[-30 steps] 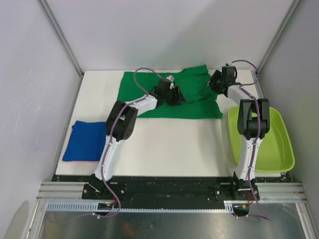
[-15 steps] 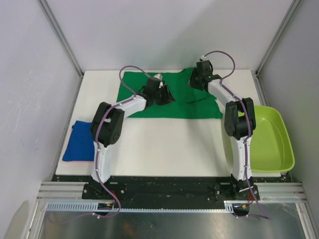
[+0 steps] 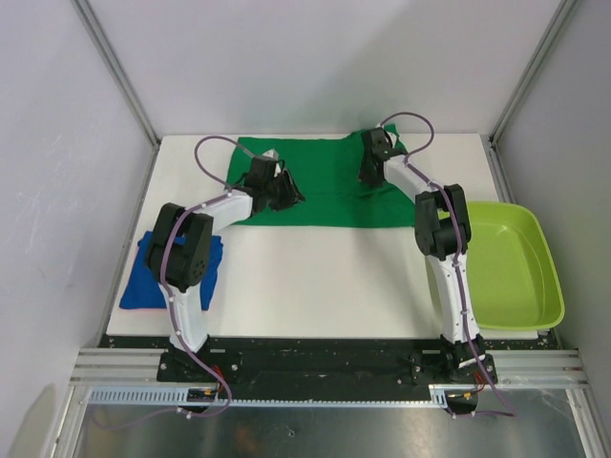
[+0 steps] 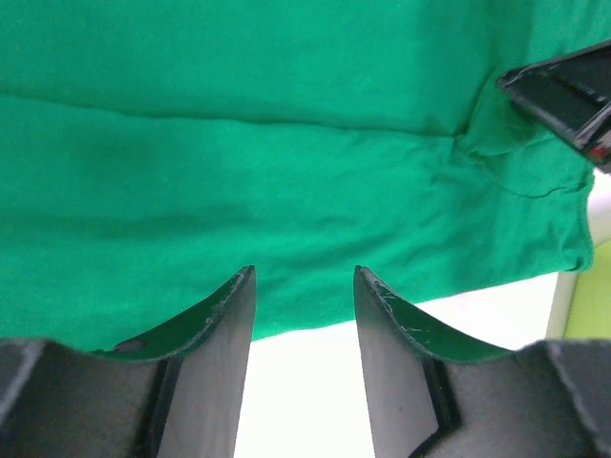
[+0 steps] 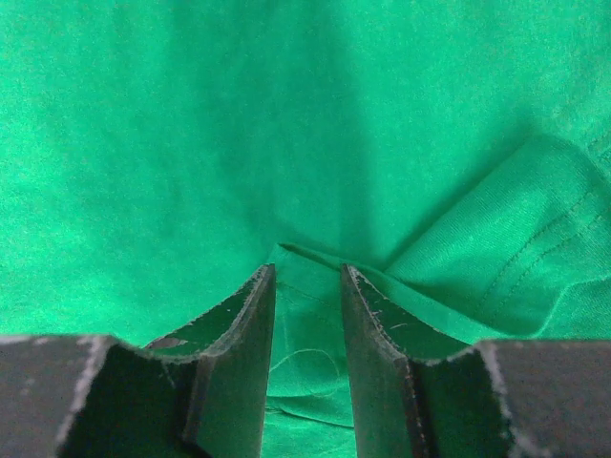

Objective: Fold and stack the t-shirts
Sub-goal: Fold the flattened tshirt in 1/3 of the way

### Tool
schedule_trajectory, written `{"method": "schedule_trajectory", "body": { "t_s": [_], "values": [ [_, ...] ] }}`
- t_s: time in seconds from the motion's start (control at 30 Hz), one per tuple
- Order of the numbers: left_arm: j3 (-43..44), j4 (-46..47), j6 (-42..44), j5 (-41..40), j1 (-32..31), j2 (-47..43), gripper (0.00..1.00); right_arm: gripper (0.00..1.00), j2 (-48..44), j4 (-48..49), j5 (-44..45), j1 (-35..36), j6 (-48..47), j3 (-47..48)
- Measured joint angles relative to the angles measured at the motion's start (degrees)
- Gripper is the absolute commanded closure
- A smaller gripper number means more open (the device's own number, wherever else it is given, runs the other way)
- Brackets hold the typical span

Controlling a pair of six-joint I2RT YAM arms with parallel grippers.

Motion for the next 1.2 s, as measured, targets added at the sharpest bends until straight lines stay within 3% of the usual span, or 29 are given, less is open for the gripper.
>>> {"method": "schedule_trajectory", "body": {
  "t_s": [0.33, 0.6, 0.77, 1.2],
  "values": [
    [-1.2, -0.5, 0.3, 0.2, 0.5, -0.1, 0.51, 0.61, 0.8, -0.2, 1.2, 0.9, 0.3, 1.6],
    [-1.2, -0.5, 0.3, 0.3, 1.0, -0.1, 0.52, 0.87, 1.6, -0.5, 2.3, 1.7, 0.7, 2.2],
    [-1.2, -0.5, 0.3, 0.4, 1.2, -0.1, 0.52, 0.99, 1.7, -1.0, 2.6, 1.8, 0.9, 2.6],
    [-1.2, -0.5, 0.3, 0.5, 1.4, -0.1, 0.53, 1.00, 1.7, 0.9, 4.6, 3.3, -1.2, 3.5]
  ]
}}
